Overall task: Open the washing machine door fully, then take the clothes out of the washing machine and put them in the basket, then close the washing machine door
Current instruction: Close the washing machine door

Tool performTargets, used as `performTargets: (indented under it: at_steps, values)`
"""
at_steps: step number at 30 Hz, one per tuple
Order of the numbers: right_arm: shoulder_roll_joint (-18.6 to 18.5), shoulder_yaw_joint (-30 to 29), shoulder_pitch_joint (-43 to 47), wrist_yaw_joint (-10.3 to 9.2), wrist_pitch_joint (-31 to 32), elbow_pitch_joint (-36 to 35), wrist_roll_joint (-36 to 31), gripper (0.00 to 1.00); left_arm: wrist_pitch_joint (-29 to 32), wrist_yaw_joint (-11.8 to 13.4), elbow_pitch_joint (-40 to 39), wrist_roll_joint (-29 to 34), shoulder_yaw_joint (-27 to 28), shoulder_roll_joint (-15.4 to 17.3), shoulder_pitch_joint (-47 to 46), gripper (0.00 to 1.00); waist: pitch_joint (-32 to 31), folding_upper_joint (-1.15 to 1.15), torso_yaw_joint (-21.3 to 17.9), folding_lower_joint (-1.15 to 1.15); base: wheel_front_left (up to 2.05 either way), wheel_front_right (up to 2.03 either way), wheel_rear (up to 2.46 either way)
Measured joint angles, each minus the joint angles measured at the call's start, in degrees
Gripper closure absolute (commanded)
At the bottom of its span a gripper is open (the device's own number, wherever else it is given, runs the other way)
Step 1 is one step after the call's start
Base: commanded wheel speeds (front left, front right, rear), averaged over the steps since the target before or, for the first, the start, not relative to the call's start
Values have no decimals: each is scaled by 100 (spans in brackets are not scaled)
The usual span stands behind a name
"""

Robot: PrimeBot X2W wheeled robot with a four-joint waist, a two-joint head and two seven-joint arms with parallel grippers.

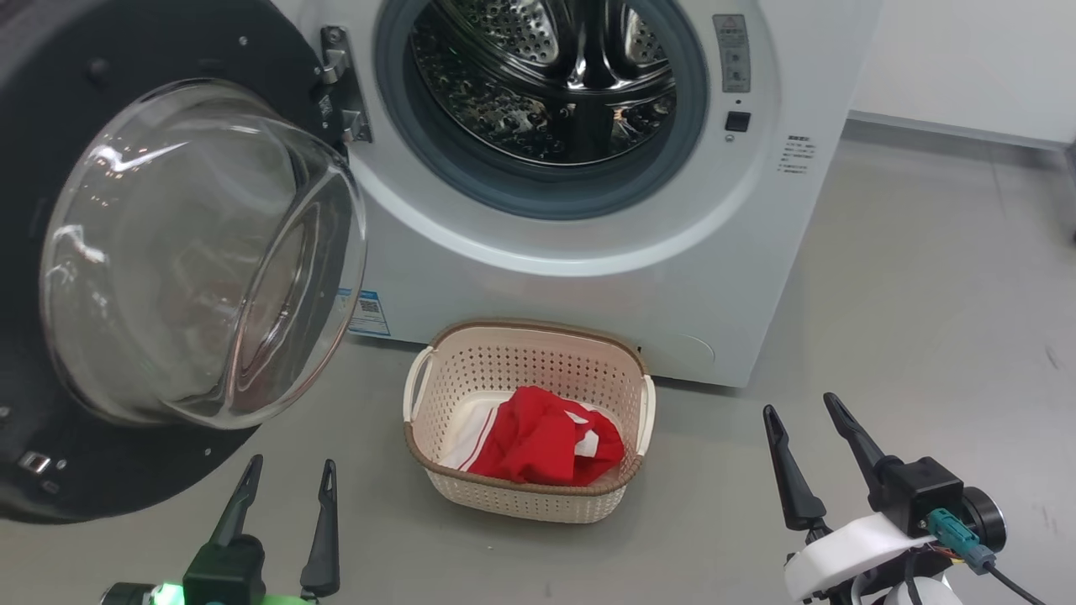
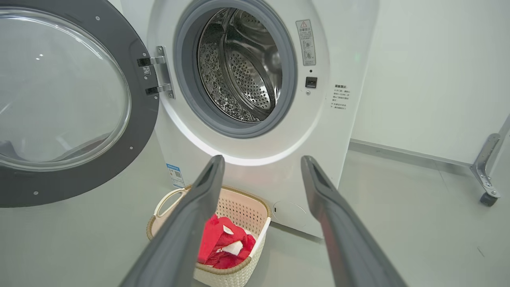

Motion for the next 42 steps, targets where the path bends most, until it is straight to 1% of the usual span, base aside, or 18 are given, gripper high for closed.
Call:
performTargets:
  at_steps: [12, 20, 27, 40, 41, 42]
  values:
    - [8, 68, 28, 0, 0, 0, 1, 0, 7, 0, -25, 0, 16, 47, 1, 0, -49, 0, 878, 0, 0, 0, 0]
    - [13, 130, 41, 0, 0, 0, 5, 0, 7, 1, -69, -34, 59, 56, 3, 0, -44, 0, 1291, 0, 0, 0, 0]
    - [16, 225, 40, 0, 0, 22, 48, 0, 7, 9, -97, -40, 115, 71, 27, 0, -34, 0, 1435, 0, 0, 0, 0]
    - [18, 304, 40, -2, 0, 36, 74, 0, 7, 9, -134, -81, 120, 101, 106, 0, -59, 0, 1465, 0, 0, 0, 0]
    - [18, 304, 40, -2, 0, 38, 86, 0, 8, 9, -135, -81, 120, 103, 107, 8, -61, 0, 1466, 0, 0, 0, 0]
    - [18, 305, 40, -3, 0, 41, 93, 0, 8, 9, -135, -81, 119, 105, 107, 20, -64, 0, 1467, 0, 0, 0, 0]
